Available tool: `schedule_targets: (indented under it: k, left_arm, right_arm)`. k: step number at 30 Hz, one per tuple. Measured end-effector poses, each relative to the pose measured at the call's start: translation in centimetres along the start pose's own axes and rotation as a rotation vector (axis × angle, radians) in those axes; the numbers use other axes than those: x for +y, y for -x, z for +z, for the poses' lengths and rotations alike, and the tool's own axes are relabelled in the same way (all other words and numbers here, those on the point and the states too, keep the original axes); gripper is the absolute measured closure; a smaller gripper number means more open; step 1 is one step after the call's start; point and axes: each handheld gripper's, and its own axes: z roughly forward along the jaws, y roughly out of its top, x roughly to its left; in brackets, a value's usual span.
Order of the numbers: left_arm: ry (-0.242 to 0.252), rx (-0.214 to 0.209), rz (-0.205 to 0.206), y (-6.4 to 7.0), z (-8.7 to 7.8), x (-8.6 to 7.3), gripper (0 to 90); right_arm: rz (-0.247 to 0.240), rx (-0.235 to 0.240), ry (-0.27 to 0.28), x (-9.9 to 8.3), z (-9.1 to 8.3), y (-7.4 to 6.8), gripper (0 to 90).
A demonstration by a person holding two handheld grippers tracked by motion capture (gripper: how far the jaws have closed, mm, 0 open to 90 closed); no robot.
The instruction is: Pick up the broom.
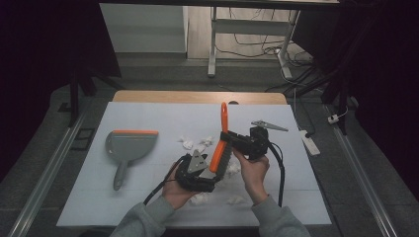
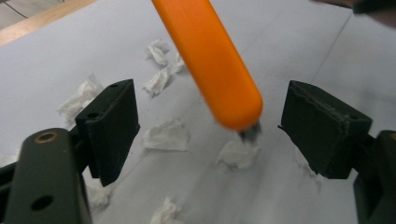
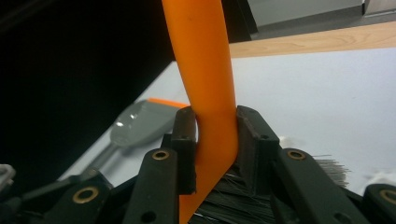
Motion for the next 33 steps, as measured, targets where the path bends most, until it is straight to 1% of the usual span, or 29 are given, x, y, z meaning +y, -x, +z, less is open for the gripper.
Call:
schedule_targets:
  k: [2,3,4,5,6,8,9,10,12,13,14,15,16,17,18,19,20,22,25,27,30,33]
  left_arm:
    - [0.015,0.011,-0.011,-0.1,0.1,0.0,22.6]
    - [0.020,0.015,-0.018,-0.2,0.2,-0.1,22.6]
    - [0.022,0.016,-0.024,-0.4,0.3,-0.1,23.8]
    - [0.025,0.017,-0.036,-0.5,0.5,-0.2,25.6]
    - [0.030,0.018,-0.048,-0.6,0.6,-0.3,27.8]
    - [0.044,0.012,-0.071,-1.2,0.8,-0.7,34.5]
    - [0.046,0.008,-0.075,-1.3,0.8,-0.8,39.1]
    - [0.050,0.009,-0.083,-1.5,0.8,-0.9,41.7]
    - [0.061,-0.005,-0.099,-1.7,0.8,-1.0,46.5]
    - [0.069,-0.002,-0.097,-1.7,0.8,-1.0,48.5]
    - [0.076,-0.005,-0.093,-1.8,0.8,-1.0,51.9]
    - [0.086,-0.013,-0.093,-1.8,0.7,-1.0,58.3]
    - [0.090,-0.014,-0.091,-1.9,0.6,-1.0,67.3]
    - [0.090,-0.014,-0.091,-1.9,0.6,-1.0,71.3]
    - [0.086,-0.004,-0.091,-1.9,0.6,-1.0,73.0]
    - [0.080,0.001,-0.099,-2.0,0.6,-1.0,74.4]
    - [0.085,-0.002,-0.118,-2.6,0.5,-1.1,75.6]
    - [0.085,0.002,-0.113,-2.8,0.3,-1.2,76.9]
    - [0.078,0.004,-0.112,-2.8,0.2,-1.2,77.6]
    - [0.073,0.001,-0.114,-2.9,0.2,-1.2,78.0]
    - [0.063,-0.009,-0.115,-3.4,-0.1,-1.2,78.5]
    - [0.061,-0.012,-0.109,-3.6,-0.2,-1.2,78.8]
  right_arm:
    - [0.028,0.011,0.023,-0.5,0.2,-0.2,70.0]
    - [0.028,0.011,0.023,-0.5,0.2,-0.2,70.0]
    - [0.045,0.022,0.034,-0.7,0.3,-0.2,69.9]
    - [0.077,0.040,0.057,-1.1,0.5,-0.4,70.0]
    - [0.084,0.047,0.063,-1.2,0.6,-0.5,70.0]
    - [0.073,0.043,0.079,-1.3,0.6,-0.8,70.0]
    - [0.065,0.039,0.083,-1.3,0.6,-0.9,69.9]
    - [0.059,0.035,0.090,-1.4,0.5,-1.0,69.9]
    - [0.064,0.042,0.111,-1.5,0.5,-1.1,69.9]
    - [0.073,0.047,0.116,-1.6,0.5,-1.1,69.9]
    - [0.080,0.052,0.117,-1.7,0.5,-1.1,70.0]
    - [0.088,0.057,0.119,-1.8,0.5,-1.1,69.9]
    - [0.091,0.060,0.122,-1.9,0.6,-1.1,70.0]
    - [0.093,0.062,0.123,-1.9,0.7,-1.1,70.0]
    - [0.093,0.060,0.129,-2.0,0.7,-1.1,70.0]
    - [0.092,0.059,0.131,-2.0,0.6,-1.1,70.0]
    - [0.094,0.061,0.134,-2.1,0.6,-1.1,70.0]
    - [0.104,0.071,0.142,-2.2,0.6,-1.1,70.0]
    - [0.103,0.073,0.147,-2.4,0.7,-1.2,69.9]
    - [0.106,0.076,0.142,-2.4,0.8,-1.1,69.9]
    - [0.112,0.088,0.134,-2.3,0.9,-1.0,69.5]
    - [0.095,0.084,0.127,-2.3,1.0,-1.0,67.9]
